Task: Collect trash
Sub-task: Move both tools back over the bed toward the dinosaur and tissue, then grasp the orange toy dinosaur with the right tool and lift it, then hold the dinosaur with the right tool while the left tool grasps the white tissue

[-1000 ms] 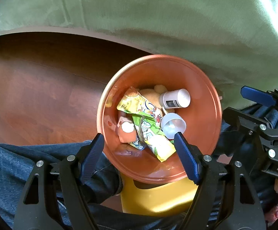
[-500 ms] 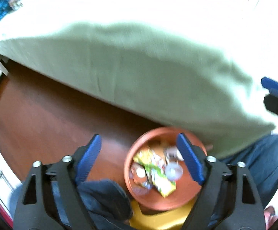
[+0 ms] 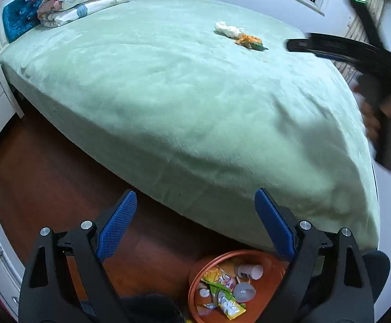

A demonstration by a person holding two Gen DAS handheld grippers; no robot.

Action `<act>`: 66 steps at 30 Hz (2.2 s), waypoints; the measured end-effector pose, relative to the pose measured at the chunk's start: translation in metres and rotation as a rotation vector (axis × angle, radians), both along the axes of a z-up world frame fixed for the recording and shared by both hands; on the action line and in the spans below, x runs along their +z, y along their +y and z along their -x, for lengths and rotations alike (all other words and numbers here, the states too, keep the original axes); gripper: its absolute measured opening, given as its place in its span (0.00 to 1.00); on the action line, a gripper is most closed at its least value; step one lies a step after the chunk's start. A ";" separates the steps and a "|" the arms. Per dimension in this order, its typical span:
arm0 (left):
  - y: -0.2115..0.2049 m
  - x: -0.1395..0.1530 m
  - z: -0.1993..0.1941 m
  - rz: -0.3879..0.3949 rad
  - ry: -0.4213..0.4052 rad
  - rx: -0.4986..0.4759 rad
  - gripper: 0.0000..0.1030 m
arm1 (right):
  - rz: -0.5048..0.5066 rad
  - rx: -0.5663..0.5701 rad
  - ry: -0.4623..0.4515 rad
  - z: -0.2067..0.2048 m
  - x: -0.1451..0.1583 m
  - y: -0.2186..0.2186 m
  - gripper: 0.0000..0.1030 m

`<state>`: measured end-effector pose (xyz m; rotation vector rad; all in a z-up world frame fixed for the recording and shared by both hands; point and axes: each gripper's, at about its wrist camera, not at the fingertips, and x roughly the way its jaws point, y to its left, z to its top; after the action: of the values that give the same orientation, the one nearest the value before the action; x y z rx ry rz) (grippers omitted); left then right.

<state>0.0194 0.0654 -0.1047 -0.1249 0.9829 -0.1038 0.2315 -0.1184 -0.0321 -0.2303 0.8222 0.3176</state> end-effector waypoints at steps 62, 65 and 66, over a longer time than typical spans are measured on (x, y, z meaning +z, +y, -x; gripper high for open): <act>-0.064 0.020 -0.388 0.313 -0.059 0.111 0.85 | -0.142 0.136 -0.179 0.165 0.031 -0.106 0.76; -0.071 0.011 -0.413 0.286 -0.013 0.157 0.85 | -0.163 0.130 -0.179 0.170 0.029 -0.112 0.76; -0.072 0.008 -0.420 0.286 0.006 0.174 0.85 | -0.167 0.126 -0.178 0.172 0.028 -0.115 0.76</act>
<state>0.4399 -0.0071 -0.0967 -0.4724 0.9547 -0.0844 0.0590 -0.2336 -0.0040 -0.1513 0.6026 0.4750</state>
